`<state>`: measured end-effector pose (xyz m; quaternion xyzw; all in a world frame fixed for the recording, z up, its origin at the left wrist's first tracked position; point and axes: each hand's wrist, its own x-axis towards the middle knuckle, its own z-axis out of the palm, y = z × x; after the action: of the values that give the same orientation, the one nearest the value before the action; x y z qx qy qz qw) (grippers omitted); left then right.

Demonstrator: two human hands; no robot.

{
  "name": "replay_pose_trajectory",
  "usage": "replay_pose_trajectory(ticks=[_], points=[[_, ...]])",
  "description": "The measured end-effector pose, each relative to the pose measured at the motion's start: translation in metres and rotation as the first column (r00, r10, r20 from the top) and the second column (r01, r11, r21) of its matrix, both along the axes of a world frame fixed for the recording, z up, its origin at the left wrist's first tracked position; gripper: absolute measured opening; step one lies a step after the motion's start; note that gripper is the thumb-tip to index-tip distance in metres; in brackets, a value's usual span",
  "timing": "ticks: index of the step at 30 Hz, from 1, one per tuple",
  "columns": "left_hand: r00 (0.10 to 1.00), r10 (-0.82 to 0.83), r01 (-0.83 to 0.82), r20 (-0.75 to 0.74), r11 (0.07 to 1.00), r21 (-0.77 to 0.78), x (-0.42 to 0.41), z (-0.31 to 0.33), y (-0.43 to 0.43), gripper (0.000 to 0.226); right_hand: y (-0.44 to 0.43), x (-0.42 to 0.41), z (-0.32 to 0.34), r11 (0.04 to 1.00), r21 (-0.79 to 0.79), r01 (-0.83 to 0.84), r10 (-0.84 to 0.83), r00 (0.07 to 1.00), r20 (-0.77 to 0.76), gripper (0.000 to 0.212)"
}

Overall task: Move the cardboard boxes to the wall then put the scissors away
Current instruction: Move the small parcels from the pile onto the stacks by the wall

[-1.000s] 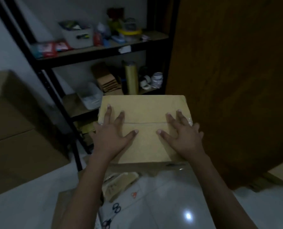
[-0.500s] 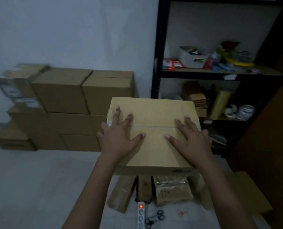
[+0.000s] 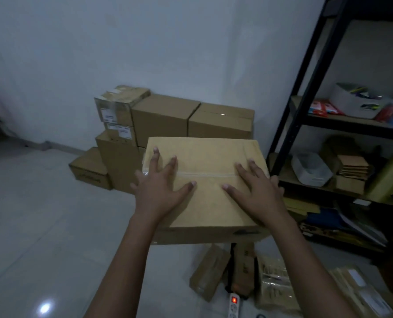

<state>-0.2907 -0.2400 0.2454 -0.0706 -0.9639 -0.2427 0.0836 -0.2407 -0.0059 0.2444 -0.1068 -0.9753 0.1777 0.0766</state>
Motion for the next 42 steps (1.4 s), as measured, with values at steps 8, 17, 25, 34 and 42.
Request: replay_pose_trajectory(ticks=[8,17,25,34,42], points=[[0.993,0.114,-0.114,0.015,0.993,0.002,-0.052,0.000,-0.066,0.086,-0.061,-0.077,-0.002,0.994,0.001,-0.106,0.106,0.994,0.012,0.079],[0.995,0.081,-0.082,-0.054,0.996,-0.015,-0.169,0.020,-0.116,0.104,-0.104,-0.181,0.011,0.988,-0.123,-0.094,0.092,0.996,-0.019,0.076],[0.994,0.086,-0.089,-0.068,0.995,-0.051,-0.239,0.041,-0.138,0.099,-0.126,-0.262,0.012,0.990,-0.106,-0.092,0.088,0.995,-0.044,0.084],[1.000,0.001,-0.001,-0.031,1.000,0.017,-0.345,0.024,-0.145,0.106,-0.130,-0.346,0.013,0.995,-0.083,-0.049,0.046,0.998,-0.036,0.078],[0.998,-0.049,0.048,-0.029,0.998,-0.032,-0.471,0.046,-0.149,0.100,-0.144,-0.466,0.033,1.000,-0.004,0.000,-0.001,0.995,-0.096,0.075]])
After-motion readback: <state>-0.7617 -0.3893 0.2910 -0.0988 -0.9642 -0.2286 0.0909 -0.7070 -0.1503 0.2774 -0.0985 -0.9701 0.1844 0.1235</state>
